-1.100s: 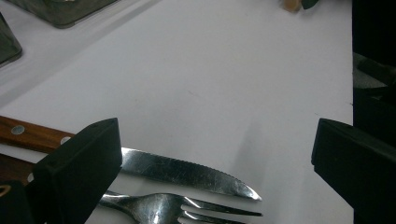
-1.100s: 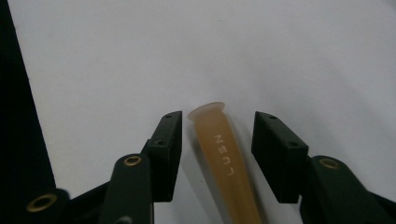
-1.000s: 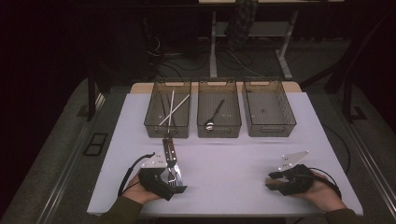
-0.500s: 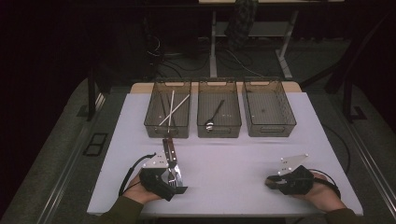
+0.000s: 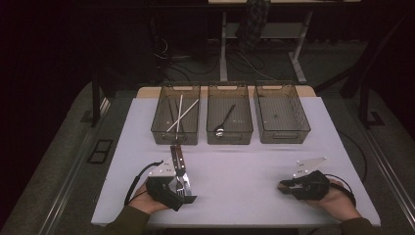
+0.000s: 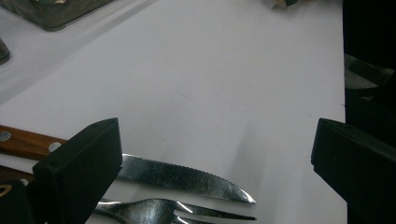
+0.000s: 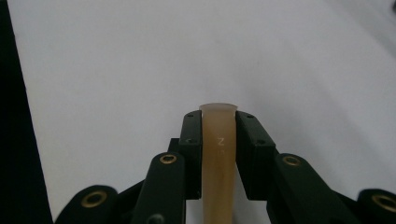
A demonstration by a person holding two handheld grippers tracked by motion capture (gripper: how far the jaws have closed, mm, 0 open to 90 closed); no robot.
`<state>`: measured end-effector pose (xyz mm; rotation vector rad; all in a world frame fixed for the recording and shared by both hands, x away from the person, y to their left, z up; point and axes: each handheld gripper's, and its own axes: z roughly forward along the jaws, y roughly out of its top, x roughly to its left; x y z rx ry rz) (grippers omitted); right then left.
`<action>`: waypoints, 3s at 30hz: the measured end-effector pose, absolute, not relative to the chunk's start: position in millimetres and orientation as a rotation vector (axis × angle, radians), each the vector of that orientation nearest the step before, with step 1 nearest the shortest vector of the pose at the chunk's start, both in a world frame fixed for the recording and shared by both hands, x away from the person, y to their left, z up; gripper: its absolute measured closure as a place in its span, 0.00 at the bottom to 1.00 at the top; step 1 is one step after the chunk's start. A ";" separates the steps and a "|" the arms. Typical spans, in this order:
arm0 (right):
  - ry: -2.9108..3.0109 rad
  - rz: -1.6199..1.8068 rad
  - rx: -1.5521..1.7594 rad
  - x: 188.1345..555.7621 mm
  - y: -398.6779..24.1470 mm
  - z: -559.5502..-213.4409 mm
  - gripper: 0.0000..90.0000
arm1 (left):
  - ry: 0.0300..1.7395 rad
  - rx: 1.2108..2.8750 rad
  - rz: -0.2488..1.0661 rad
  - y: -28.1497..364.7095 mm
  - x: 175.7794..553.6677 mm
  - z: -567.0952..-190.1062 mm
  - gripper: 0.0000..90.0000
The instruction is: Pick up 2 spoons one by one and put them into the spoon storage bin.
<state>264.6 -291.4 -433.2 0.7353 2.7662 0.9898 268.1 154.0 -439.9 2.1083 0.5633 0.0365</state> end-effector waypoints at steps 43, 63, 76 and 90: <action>2.492 1.334 0.964 356.7 -233.1 -375.9 0.82 | 0.564 2.077 0.040 158.8 268.4 -439.3 0.00; 2.405 1.366 1.050 419.4 -201.9 -341.4 0.82 | 0.546 2.081 0.035 157.3 267.6 -438.5 0.00; 2.349 1.399 1.133 464.7 -178.9 -344.6 0.81 | 0.528 2.082 0.036 155.7 266.3 -437.9 0.00; 2.334 1.306 1.177 483.1 -153.6 -370.3 0.62 | 0.522 2.085 0.027 155.4 267.0 -438.5 0.00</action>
